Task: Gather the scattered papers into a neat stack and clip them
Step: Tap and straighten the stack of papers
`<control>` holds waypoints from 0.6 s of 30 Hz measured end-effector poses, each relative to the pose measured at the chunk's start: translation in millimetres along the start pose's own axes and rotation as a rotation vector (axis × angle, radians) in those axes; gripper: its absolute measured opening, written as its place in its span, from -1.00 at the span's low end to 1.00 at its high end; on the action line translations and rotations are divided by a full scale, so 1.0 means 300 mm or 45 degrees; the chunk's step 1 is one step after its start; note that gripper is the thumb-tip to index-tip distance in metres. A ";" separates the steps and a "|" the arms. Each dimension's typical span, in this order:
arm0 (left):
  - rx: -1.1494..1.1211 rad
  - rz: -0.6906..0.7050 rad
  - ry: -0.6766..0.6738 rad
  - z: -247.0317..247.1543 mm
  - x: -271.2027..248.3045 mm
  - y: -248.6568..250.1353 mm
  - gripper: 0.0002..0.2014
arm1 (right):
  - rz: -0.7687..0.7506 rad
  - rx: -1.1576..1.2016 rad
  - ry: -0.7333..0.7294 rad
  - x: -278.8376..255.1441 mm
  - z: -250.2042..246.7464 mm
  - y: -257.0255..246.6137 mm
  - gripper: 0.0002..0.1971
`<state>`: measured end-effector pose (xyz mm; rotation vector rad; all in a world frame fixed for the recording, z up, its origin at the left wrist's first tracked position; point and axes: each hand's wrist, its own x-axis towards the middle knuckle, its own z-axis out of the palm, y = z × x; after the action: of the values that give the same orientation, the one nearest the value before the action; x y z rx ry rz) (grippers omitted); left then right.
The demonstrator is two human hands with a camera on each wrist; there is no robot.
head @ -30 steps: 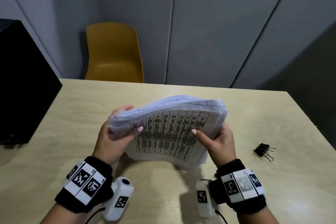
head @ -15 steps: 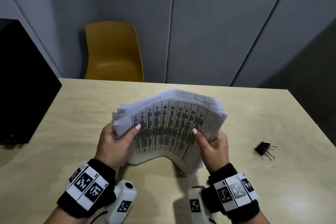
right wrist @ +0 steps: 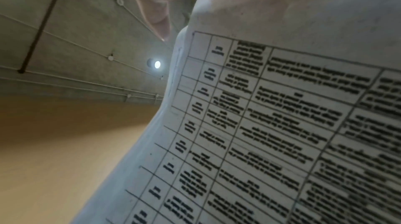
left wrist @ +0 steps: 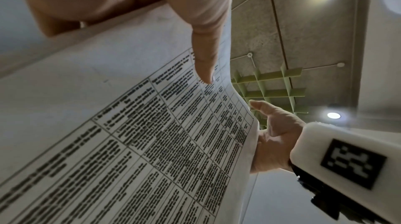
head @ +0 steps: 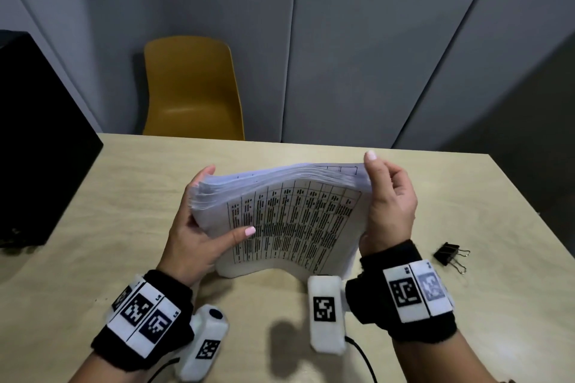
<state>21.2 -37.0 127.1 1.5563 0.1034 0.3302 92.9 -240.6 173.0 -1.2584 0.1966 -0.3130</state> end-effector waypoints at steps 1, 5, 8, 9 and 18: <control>-0.006 -0.009 -0.001 0.000 0.000 0.002 0.00 | 0.016 -0.011 0.015 0.003 -0.001 0.002 -0.83; -0.013 -0.006 0.004 -0.004 -0.001 -0.005 -0.03 | 0.053 0.070 0.038 0.009 -0.014 -0.006 -0.86; 0.001 0.021 -0.011 -0.002 0.001 -0.007 -0.02 | 0.028 0.096 0.028 0.005 -0.017 -0.014 -0.75; 0.011 0.034 -0.020 -0.002 0.002 -0.010 0.00 | 0.023 0.097 0.030 0.004 -0.015 -0.011 -0.77; 0.042 0.068 -0.001 -0.002 0.000 -0.020 0.02 | 0.036 0.043 0.027 0.010 -0.036 0.019 -0.74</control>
<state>21.9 -36.3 121.2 1.5942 0.0672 0.3719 93.1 -249.9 164.5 -1.2180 0.2260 -0.3045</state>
